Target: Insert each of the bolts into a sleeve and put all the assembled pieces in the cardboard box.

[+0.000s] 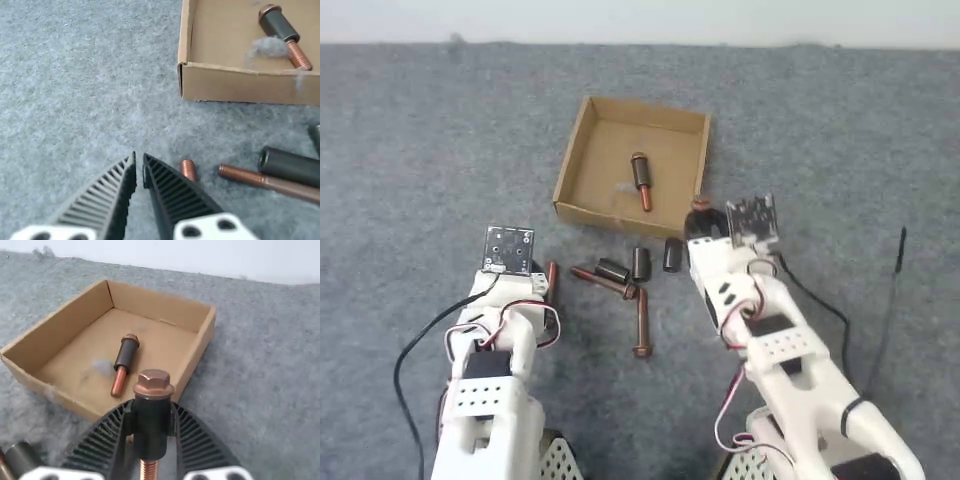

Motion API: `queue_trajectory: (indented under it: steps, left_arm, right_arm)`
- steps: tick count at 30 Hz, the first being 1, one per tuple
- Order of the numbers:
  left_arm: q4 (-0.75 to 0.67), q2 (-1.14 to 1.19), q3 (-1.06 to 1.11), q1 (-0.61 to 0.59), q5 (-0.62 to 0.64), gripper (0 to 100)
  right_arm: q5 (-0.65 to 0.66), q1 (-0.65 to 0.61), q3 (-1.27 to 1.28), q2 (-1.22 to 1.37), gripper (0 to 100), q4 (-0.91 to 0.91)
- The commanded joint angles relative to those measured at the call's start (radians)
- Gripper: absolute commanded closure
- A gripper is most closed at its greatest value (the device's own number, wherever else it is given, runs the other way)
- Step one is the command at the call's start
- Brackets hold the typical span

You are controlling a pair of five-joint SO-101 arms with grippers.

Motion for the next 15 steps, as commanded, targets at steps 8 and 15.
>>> queue_trajectory:
  steps: [8, 15]
  left_arm:
    - [0.006, -0.025, -0.027, -0.008, -0.009, 98]
    - [0.006, -0.025, -0.027, -0.008, -0.009, 98]
  right_arm:
    - [0.103, 0.016, -0.615, 0.223, 99.1, 0.433]
    - [0.103, 0.015, -0.999, 0.516, 98.9, 0.572]
